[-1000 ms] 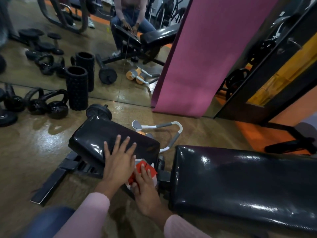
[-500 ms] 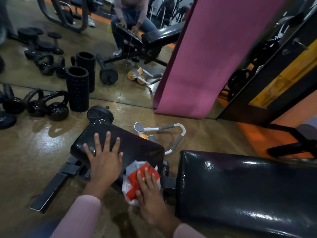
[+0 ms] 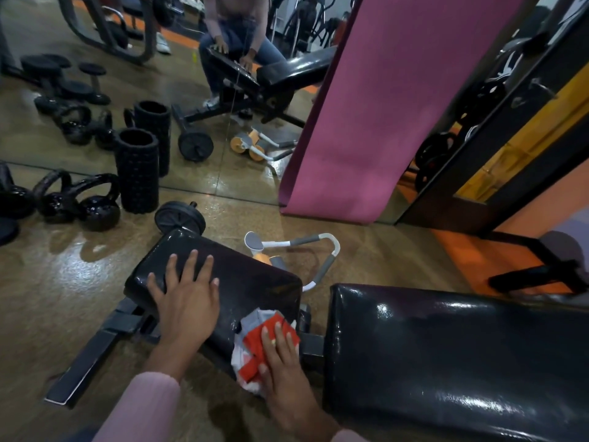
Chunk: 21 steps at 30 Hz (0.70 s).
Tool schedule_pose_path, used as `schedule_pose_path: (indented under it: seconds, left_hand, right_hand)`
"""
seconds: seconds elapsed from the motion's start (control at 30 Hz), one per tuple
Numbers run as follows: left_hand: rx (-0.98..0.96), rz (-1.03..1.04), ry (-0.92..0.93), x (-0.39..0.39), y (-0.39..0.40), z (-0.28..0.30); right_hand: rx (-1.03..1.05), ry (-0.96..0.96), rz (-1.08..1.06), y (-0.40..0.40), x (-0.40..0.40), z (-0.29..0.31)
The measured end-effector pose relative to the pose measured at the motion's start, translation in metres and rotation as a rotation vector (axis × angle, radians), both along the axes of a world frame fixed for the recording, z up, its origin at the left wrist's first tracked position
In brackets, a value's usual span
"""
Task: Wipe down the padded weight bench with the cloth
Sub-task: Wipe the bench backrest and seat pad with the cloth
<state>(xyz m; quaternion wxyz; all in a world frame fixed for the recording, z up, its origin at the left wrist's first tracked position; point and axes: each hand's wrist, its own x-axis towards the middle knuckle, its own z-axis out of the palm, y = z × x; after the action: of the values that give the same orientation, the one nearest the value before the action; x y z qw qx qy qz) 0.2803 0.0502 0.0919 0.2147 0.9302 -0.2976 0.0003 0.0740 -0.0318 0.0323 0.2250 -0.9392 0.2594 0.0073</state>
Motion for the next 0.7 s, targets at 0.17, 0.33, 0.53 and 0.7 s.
schedule_pose_path:
  seconds: [0.17,0.33,0.53,0.7]
  left_hand:
    - [0.024,-0.004,0.008,-0.002,-0.002,0.001]
    - [0.03,0.008,0.041,-0.001,-0.004,0.006]
    - [-0.021,0.024,0.073,-0.001,-0.005,0.012]
    - [-0.027,0.018,0.068,0.001,0.001,0.012]
  right_hand:
    - [0.056,0.081,-0.088,-0.045,0.035,0.019]
    - [-0.016,0.123,0.034,-0.035,0.049,0.02]
    - [0.088,0.063,0.049,-0.034,-0.008,0.006]
    - [0.093,0.146,-0.137,-0.054,0.073,0.027]
